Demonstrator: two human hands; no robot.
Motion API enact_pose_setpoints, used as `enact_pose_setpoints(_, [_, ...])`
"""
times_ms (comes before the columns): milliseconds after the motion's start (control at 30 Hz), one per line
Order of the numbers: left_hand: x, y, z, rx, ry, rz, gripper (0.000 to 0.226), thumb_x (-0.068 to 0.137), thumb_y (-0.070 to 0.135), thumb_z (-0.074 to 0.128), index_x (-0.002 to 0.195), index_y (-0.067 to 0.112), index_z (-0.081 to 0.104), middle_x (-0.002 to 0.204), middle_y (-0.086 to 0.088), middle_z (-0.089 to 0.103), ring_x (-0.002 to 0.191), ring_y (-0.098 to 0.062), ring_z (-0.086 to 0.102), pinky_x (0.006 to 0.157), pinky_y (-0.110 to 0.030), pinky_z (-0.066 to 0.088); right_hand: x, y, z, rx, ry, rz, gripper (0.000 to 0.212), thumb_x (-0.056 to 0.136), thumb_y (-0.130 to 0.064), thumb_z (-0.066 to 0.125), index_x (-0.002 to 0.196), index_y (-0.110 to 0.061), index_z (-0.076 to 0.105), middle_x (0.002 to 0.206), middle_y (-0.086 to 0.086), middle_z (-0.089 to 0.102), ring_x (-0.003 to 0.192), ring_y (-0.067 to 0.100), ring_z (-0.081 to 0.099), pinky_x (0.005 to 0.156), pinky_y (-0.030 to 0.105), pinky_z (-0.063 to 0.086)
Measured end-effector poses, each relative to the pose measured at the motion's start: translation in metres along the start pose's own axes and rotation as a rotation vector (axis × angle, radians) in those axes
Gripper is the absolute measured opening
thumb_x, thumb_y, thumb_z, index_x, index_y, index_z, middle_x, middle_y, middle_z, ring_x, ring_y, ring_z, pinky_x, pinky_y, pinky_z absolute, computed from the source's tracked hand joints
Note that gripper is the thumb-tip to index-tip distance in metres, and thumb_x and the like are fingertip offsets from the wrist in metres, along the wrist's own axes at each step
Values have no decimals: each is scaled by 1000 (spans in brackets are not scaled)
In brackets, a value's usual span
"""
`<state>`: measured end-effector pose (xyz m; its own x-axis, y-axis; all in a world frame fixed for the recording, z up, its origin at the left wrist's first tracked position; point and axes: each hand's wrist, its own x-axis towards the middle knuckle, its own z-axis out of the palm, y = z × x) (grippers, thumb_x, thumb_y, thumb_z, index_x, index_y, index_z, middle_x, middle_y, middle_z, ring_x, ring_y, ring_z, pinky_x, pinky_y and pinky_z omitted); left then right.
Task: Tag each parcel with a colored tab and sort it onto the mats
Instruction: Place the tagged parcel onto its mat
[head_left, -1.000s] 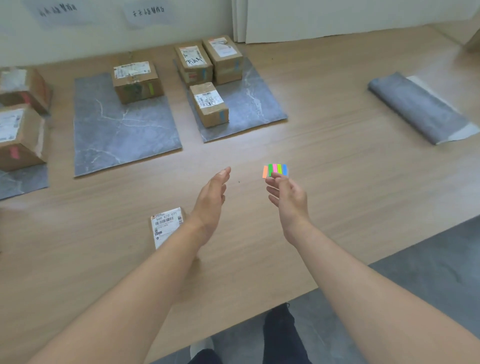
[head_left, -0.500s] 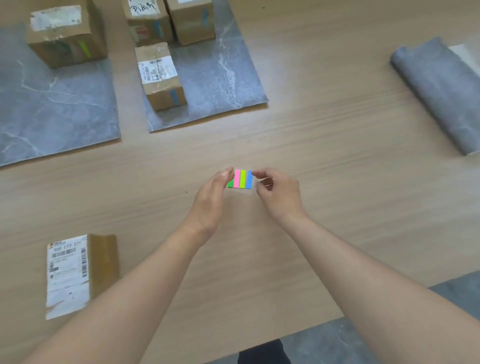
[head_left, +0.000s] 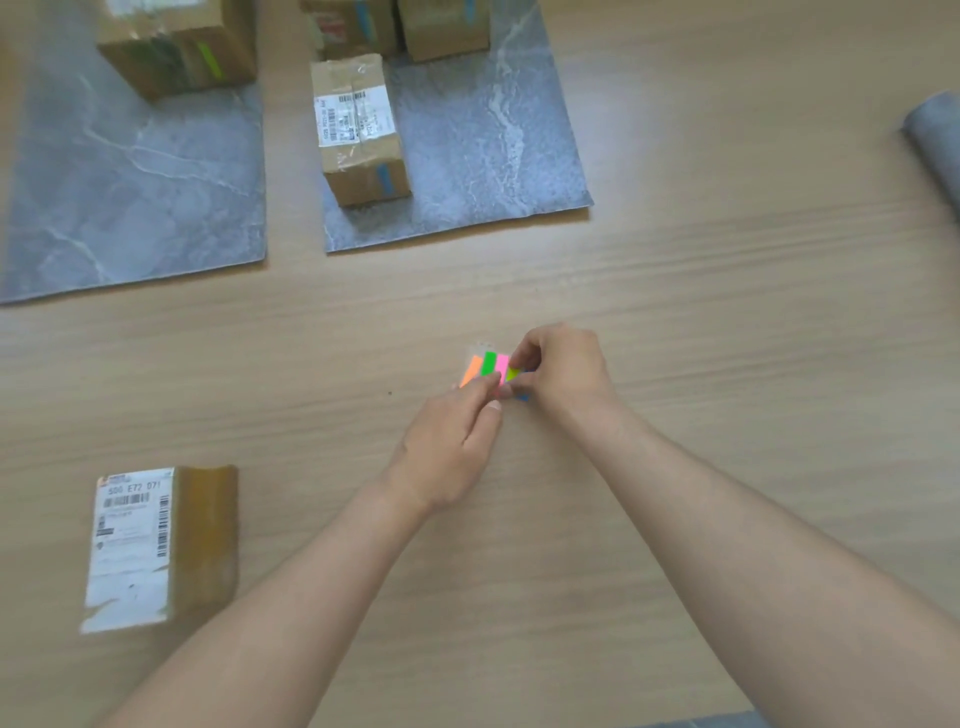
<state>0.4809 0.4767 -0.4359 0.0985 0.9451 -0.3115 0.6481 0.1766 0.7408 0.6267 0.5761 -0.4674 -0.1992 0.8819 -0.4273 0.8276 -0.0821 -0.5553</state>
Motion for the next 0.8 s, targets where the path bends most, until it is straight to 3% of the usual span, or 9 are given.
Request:
enact_pose_setpoints(100, [1,0,-2,41,-14,-3,50,94,30,35,135,14,59,121,-8,69,111,-30,61,93,-38,44,2,0,-2,-59,-4,-20,17,73,-19,87,88,-21,80,84,0,73,83,19,70,69,25,49])
enact_pose_setpoints(200, [1,-2,-2,122,-36,-4,53,91,29,38,138,12,56,117,-12,69,105,-32,60,91,-34,40,-2,0,-3,-198,-20,-166,12,82,-19,78,94,-21,80,94,5,73,91,26,67,74,31,52])
enact_pose_setpoints(300, [1,-7,1,187,-46,41,54,86,21,41,136,8,57,124,-13,65,112,-32,59,101,-34,40,-7,0,-5,-246,-36,-266,12,85,-20,74,96,-19,78,93,6,70,92,29,66,76,38,54])
enact_pose_setpoints(367, [2,-13,6,256,-60,88,53,84,24,37,127,6,64,135,-13,58,120,-32,57,104,-38,45,-8,0,-8,-215,-35,-277,15,83,-19,73,97,-18,79,91,3,72,90,27,67,77,37,54])
enact_pose_setpoints(433, [3,-17,11,340,-59,124,55,82,29,35,121,6,66,134,-14,56,116,-35,57,98,-38,49,-8,1,-10,-182,-41,-287,19,81,-14,72,98,-18,80,91,3,73,90,25,68,77,34,53])
enact_pose_setpoints(600, [0,-12,16,457,-16,141,61,79,32,37,131,11,62,135,-14,55,113,-32,56,93,-34,46,-8,4,-11,-150,-27,-273,25,89,-8,65,107,-17,80,101,6,76,97,26,68,81,30,48])
enact_pose_setpoints(733, [-2,-10,19,487,15,139,63,78,34,36,131,11,62,139,-13,52,119,-30,53,94,-34,47,-5,7,-8,-111,-10,-257,26,89,-9,65,107,-20,79,91,2,74,91,23,68,76,26,44])
enact_pose_setpoints(800, [-2,-10,22,483,24,135,61,78,33,38,128,10,63,137,-14,53,118,-31,53,92,-35,49,-6,9,-5,-4,119,-174,26,88,-7,63,106,-19,77,87,-1,73,88,21,69,76,22,42])
